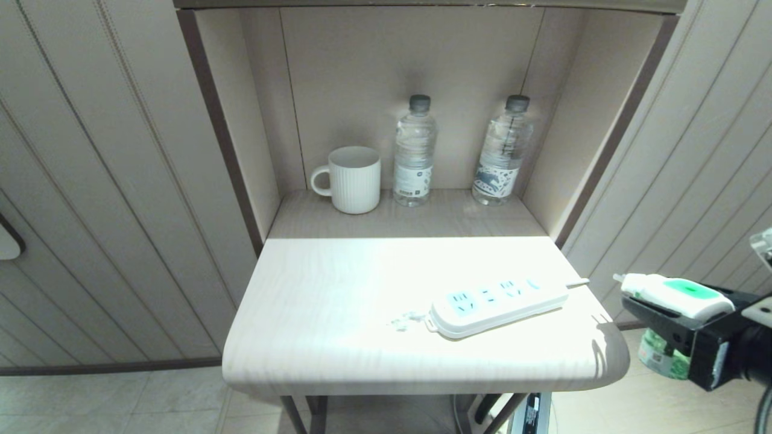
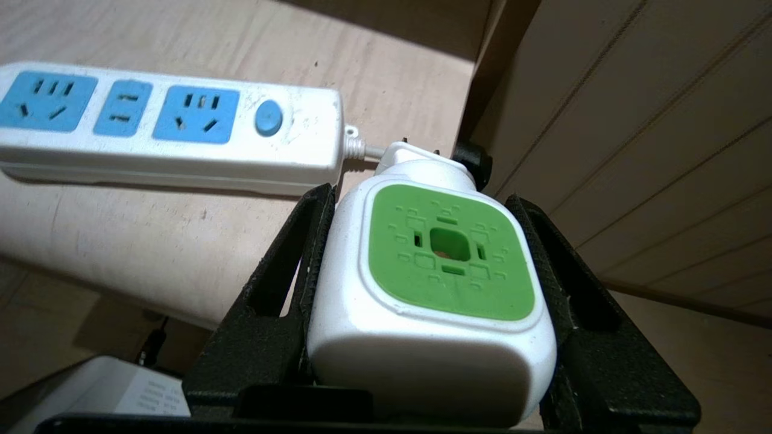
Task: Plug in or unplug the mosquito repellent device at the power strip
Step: Place the mosquito repellent liquid on the table
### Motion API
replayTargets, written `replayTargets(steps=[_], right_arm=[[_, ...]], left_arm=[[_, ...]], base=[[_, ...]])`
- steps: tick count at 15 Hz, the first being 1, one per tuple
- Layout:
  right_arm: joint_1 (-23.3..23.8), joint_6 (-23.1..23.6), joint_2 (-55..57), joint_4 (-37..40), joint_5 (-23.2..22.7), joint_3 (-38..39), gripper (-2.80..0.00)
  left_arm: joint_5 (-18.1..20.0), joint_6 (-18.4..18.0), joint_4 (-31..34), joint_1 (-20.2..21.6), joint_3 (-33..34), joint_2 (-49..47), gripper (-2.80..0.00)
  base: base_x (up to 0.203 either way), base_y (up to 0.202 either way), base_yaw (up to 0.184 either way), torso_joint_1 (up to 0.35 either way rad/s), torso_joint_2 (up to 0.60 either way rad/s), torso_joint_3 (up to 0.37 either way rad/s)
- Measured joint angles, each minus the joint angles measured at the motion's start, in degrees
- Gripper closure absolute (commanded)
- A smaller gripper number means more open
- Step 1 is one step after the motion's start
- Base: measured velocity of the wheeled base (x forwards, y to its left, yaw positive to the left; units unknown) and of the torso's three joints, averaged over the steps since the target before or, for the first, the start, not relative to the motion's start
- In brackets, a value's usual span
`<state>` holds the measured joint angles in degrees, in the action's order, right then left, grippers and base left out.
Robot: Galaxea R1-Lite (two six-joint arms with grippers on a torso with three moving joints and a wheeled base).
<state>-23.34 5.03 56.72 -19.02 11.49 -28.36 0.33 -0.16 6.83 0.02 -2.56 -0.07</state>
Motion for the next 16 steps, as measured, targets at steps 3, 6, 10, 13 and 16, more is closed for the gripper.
replayTargets(steps=[3, 6, 10, 13, 16], right_arm=[[1.71, -3.09, 2.65, -16.98, 3.03, 6.05, 0.0], [2.18, -4.57, 5.44, -25.2, 4.0, 7.81, 0.0], [1.79, -4.32, 10.32, -33.41, 4.66, 10.18, 0.0], [1.7, -3.14, 15.73, -42.21, 7.36, 10.96, 0.0], [1.68, -2.58, 19.09, -43.25, 7.84, 9.94, 0.0]], left_arm=[[0.0, -0.02, 0.0, -0.02, 0.0, 0.0, 0.0], [0.0, -0.02, -0.01, -0.02, 0.0, 0.0, 0.0], [0.0, -0.02, 0.0, -0.02, 0.0, 0.0, 0.0], [0.01, -0.02, 0.0, -0.02, 0.0, 0.0, 0.0], [0.0, -0.02, -0.02, 0.0, 0.0, 0.0, 0.0]], base=[[0.0, 0.0, 0.0, 0.0, 0.0, 0.0], [0.0, 0.0, 0.0, 0.0, 0.0, 0.0], [0.0, 0.0, 0.0, 0.0, 0.0, 0.0], [0.0, 0.0, 0.0, 0.0, 0.0, 0.0], [0.0, 0.0, 0.0, 0.0, 0.0, 0.0]])
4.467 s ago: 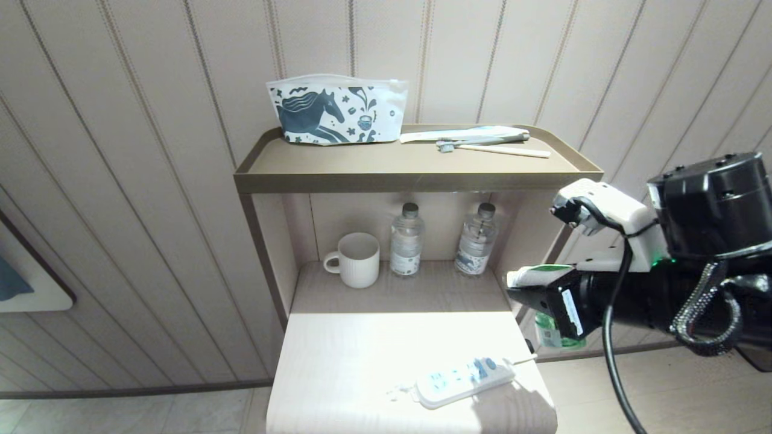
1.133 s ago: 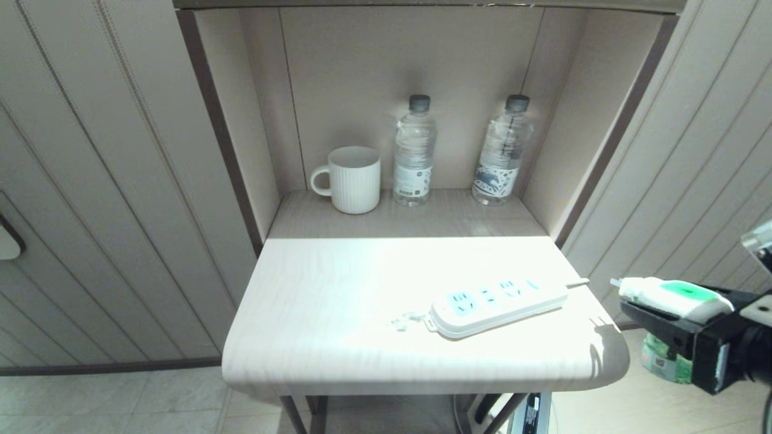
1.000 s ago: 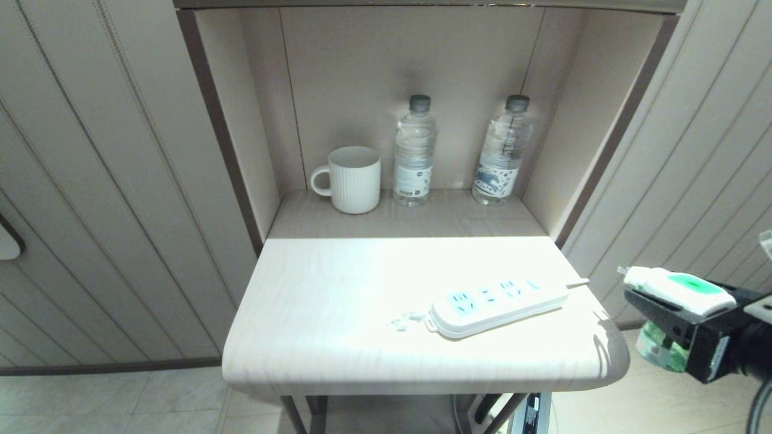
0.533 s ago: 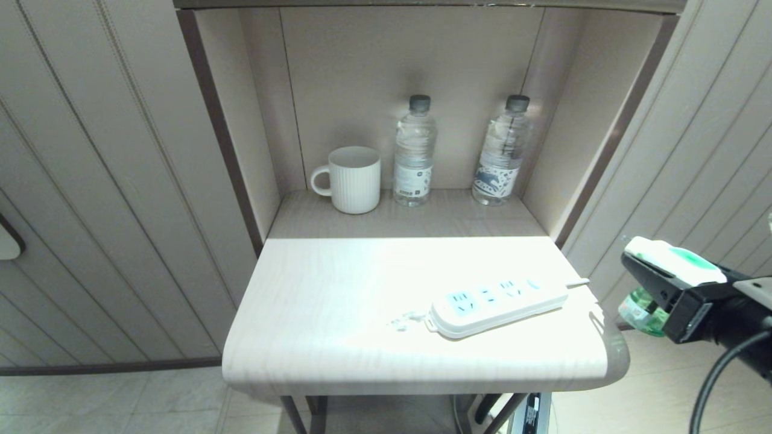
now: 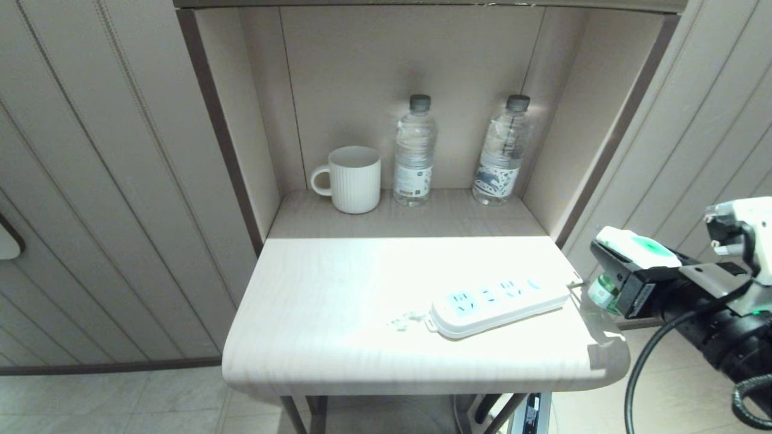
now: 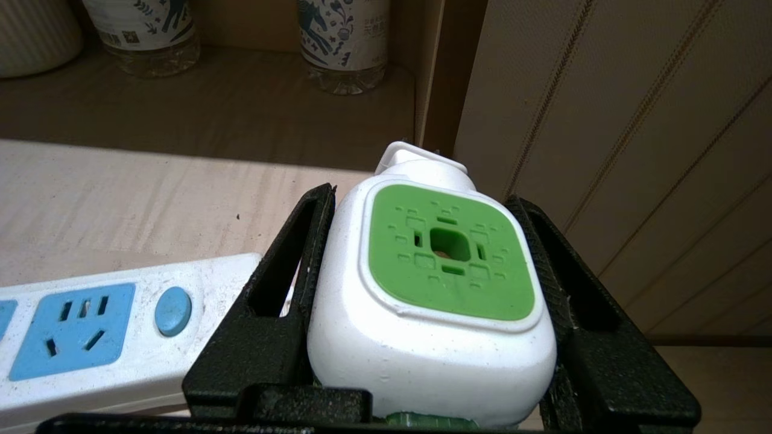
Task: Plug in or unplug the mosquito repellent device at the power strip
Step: Place the mosquito repellent liquid on the table
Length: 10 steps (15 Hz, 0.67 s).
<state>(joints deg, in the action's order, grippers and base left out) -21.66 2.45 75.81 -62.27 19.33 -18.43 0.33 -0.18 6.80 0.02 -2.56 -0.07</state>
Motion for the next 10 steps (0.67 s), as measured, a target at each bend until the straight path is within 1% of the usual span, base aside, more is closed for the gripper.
replayTargets(steps=[7, 10], right_arm=[[0.09, 0.35, 6.02, -0.02, 0.87, -7.65, 0.0], [0.24, 0.68, 7.91, -0.02, 0.87, -9.76, 0.0]], left_arm=[[0.0, 0.01, 0.02, -0.02, 0.0, 0.0, 0.0], [0.0, 0.0, 0.02, -0.02, 0.0, 0.0, 0.0]], base=[[0.0, 0.0, 0.0, 0.0, 0.0, 0.0], [0.0, 0.0, 0.0, 0.0, 0.0, 0.0]])
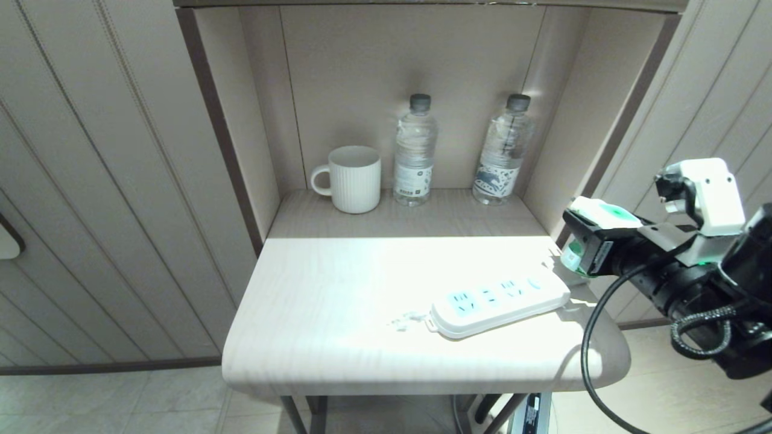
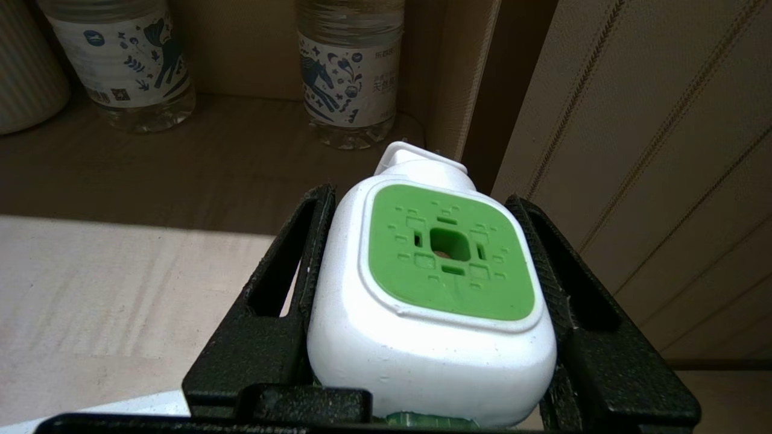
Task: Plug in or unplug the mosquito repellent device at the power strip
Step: Place the mosquito repellent liquid on the table
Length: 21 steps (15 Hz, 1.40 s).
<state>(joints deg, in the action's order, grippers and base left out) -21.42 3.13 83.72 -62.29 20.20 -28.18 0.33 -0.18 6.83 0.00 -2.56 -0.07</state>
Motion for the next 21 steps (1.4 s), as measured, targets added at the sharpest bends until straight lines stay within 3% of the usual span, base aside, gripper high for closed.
replayTargets(steps=[12, 21], right_arm=[[-0.39, 2.33, 11.15, -0.78, 0.39, -10.32, 0.0], [-3.43, 6.4, 20.24, -3.19, 3.85, -17.68, 0.0]], left_arm=[[0.02, 0.01, 0.0, 0.0, 0.0, -0.02, 0.0], [0.0, 0.02, 0.0, 0.02, 0.0, 0.0, 0.0]], base=[[0.0, 0.0, 0.0, 0.0, 0.0, 0.0], [0.0, 0.0, 0.0, 0.0, 0.0, 0.0]])
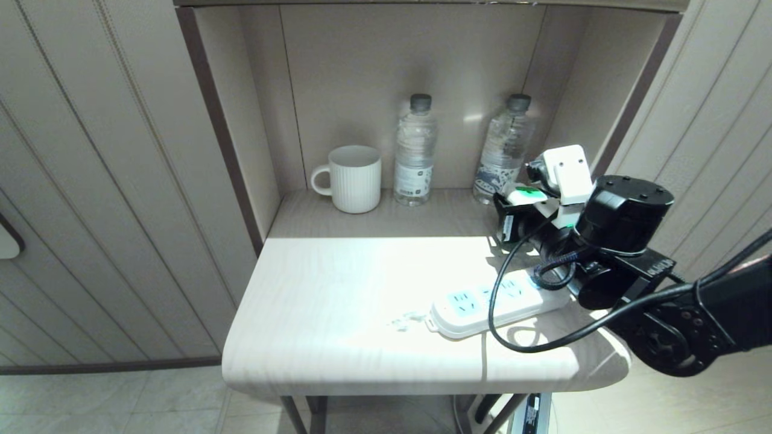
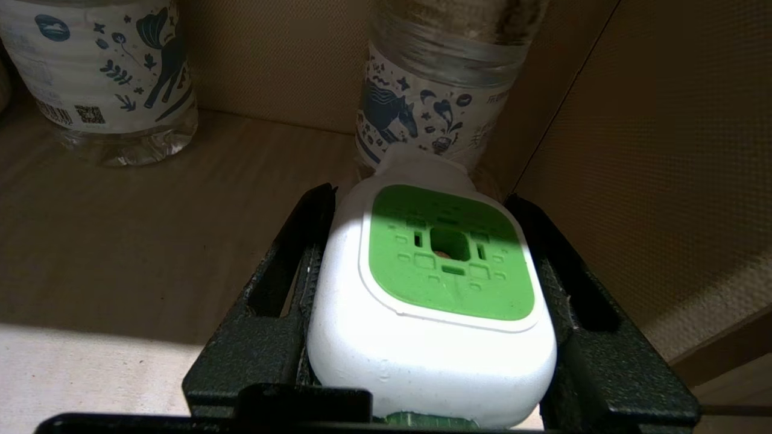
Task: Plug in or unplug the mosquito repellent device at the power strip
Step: Place the mosquito repellent liquid on the table
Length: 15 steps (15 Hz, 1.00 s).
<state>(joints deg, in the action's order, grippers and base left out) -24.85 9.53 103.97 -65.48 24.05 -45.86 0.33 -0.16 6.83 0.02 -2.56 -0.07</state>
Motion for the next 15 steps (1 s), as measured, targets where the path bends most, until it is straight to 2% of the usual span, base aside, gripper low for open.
replayTargets(steps=[5, 6, 15], right_arm=[[-0.74, 0.48, 1.73, -0.18, 0.64, -0.71, 0.0], [-0.89, 0.55, 1.93, -0.2, 1.28, -0.77, -2.8], [-1.25, 1.02, 0.95, 0.02, 1.49, -0.88, -2.8]], left_arm=[[0.0, -0.02, 0.0, -0.02, 0.0, 0.0, 0.0], [0.02, -0.03, 0.0, -0.02, 0.0, 0.0, 0.0], [0.0, -0.02, 0.0, 0.0, 0.01, 0.0, 0.0]], base=[[0.0, 0.0, 0.0, 0.0, 0.0, 0.0], [0.0, 0.0, 0.0, 0.0, 0.0, 0.0], [0.0, 0.0, 0.0, 0.0, 0.0, 0.0]])
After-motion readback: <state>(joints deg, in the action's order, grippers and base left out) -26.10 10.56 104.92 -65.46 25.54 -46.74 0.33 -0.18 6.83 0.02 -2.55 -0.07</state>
